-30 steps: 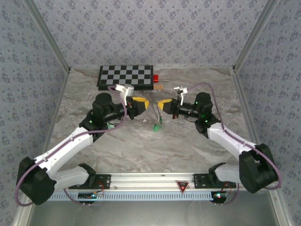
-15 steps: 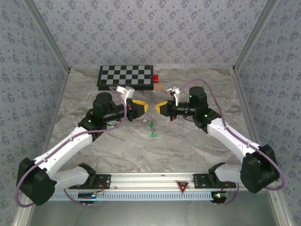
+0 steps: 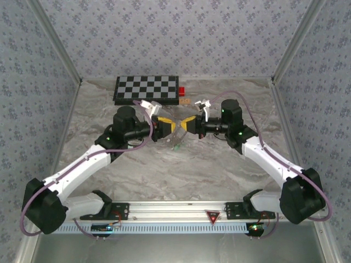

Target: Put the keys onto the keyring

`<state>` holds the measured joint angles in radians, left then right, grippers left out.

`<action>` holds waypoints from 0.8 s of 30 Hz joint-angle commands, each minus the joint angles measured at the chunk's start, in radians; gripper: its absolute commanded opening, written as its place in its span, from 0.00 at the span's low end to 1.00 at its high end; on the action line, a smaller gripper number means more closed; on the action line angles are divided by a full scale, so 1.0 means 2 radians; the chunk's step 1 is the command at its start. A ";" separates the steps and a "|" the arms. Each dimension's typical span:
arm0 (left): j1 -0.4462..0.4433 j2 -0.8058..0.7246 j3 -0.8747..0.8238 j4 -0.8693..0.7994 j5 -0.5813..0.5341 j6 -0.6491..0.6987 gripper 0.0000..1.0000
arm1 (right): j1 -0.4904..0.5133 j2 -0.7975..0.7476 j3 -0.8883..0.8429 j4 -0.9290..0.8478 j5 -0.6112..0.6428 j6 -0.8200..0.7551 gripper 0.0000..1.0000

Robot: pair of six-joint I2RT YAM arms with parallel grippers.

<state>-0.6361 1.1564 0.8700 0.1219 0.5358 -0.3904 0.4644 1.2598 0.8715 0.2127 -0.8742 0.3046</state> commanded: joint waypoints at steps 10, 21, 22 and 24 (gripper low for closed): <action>-0.015 0.016 0.030 -0.008 -0.019 0.036 0.27 | 0.001 0.005 0.010 0.034 -0.025 0.027 0.00; -0.020 0.022 0.036 -0.008 -0.032 0.040 0.24 | 0.003 0.005 0.005 0.036 -0.026 0.027 0.00; -0.020 0.023 0.037 -0.008 -0.032 0.041 0.24 | 0.003 0.005 0.005 0.037 -0.026 0.027 0.00; -0.021 0.025 0.037 -0.008 -0.033 0.041 0.22 | 0.003 0.005 0.004 0.037 -0.028 0.027 0.00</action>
<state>-0.6701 1.2011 0.9054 0.1001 0.4782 -0.3290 0.4652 1.2728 0.8715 0.2436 -0.8993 0.3485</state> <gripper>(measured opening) 0.224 0.045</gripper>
